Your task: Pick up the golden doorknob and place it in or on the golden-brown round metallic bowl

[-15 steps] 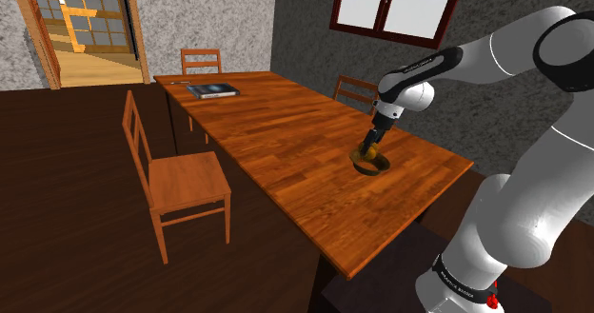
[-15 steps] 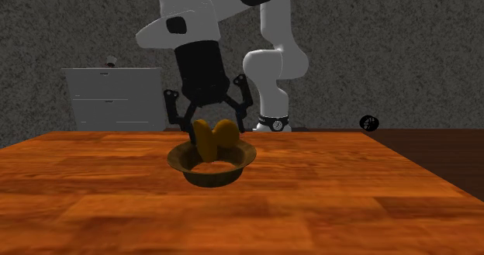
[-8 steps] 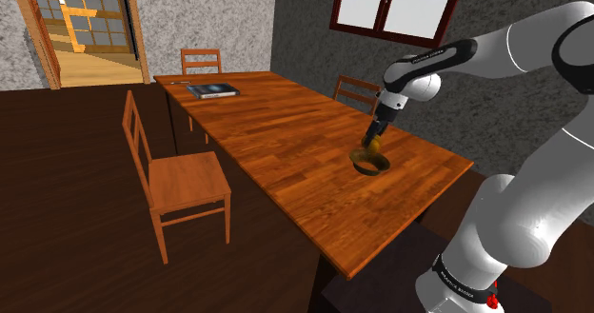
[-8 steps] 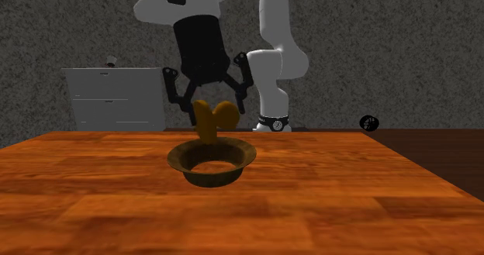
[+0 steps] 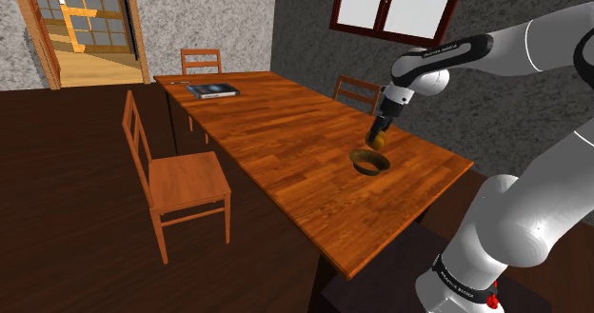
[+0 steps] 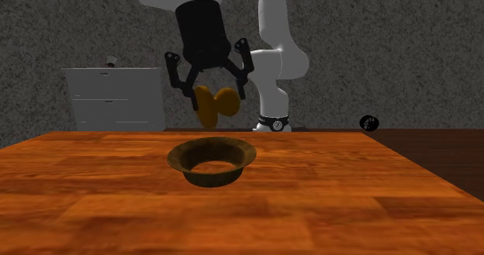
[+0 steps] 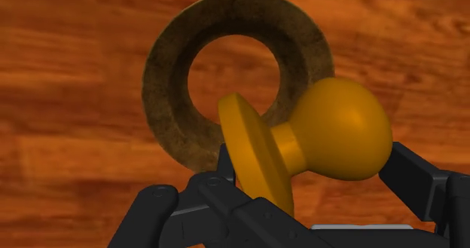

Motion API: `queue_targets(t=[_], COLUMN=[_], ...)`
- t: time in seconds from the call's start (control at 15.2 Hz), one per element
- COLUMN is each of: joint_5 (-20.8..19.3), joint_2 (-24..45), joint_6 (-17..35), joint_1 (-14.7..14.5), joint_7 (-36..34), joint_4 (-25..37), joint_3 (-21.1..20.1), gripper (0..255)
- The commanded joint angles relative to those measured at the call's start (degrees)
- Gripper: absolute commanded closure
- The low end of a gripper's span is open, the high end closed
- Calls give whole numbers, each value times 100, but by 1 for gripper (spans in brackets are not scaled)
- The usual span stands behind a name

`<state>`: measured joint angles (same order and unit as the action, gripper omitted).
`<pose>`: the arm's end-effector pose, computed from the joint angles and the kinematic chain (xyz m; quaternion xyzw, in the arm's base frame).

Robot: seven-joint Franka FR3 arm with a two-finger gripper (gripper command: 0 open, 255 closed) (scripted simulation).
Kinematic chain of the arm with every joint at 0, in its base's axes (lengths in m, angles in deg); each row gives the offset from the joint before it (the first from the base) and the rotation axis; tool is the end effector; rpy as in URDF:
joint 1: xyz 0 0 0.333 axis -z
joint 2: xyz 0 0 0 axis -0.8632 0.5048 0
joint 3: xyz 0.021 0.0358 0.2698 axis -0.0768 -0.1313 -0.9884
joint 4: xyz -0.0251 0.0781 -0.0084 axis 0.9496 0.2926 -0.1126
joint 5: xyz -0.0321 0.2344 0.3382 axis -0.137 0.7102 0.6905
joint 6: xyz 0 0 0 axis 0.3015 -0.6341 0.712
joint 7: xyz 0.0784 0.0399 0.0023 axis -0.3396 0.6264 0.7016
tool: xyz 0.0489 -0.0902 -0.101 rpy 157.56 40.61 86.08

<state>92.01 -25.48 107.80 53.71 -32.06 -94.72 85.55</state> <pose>0.4246 -0.2459 0.3326 -0.9931 -0.0340 -0.0533 0.0993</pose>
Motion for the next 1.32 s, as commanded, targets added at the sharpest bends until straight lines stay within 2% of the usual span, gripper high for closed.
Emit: queue_targets(t=[0.0, 0.73, 1.19, 1.25], joint_5=[10, 442, 442, 442], joint_2=[19, 580, 580, 580], joint_6=[125, 975, 975, 975], joint_1=[-1, -156, -155, -155], joint_7=[29, 504, 504, 504], joint_4=[-110, -534, -534, -534], joint_3=[15, 254, 254, 254], gripper=[255, 255, 255, 0])
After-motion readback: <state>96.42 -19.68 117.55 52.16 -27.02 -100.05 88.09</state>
